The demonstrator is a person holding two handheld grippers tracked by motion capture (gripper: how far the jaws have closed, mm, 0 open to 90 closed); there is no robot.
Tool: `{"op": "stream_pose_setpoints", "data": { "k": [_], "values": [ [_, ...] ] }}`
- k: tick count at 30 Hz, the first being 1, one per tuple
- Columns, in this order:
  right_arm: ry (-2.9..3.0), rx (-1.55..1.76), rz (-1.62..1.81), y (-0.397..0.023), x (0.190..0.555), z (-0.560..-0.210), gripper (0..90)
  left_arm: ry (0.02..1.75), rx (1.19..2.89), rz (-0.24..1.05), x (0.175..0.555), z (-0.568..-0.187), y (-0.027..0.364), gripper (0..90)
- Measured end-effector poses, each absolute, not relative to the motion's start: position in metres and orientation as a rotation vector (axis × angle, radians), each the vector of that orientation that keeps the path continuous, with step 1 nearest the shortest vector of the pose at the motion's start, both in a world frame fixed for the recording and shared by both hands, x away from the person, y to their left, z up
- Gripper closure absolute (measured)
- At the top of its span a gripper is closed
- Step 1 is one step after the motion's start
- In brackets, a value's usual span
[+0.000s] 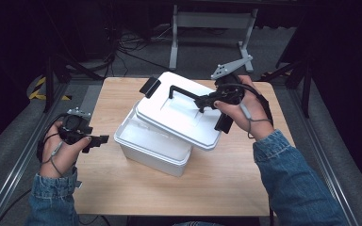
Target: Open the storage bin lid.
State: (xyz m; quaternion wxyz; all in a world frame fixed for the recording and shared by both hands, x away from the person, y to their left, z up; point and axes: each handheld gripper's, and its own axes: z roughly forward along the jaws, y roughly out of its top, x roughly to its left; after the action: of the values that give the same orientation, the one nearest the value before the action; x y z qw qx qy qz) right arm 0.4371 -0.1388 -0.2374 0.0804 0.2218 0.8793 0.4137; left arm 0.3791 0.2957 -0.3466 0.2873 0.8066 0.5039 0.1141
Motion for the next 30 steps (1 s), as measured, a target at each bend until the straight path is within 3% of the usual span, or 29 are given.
{"op": "stream_pose_setpoints", "data": {
  "k": [30],
  "values": [
    [2.457, 0.970, 1.199, -0.272, 0.452, -0.259, 85.4, 1.374, 2.164, 0.314, 0.370, -0.351, 0.297, 27.0]
  ]
}}
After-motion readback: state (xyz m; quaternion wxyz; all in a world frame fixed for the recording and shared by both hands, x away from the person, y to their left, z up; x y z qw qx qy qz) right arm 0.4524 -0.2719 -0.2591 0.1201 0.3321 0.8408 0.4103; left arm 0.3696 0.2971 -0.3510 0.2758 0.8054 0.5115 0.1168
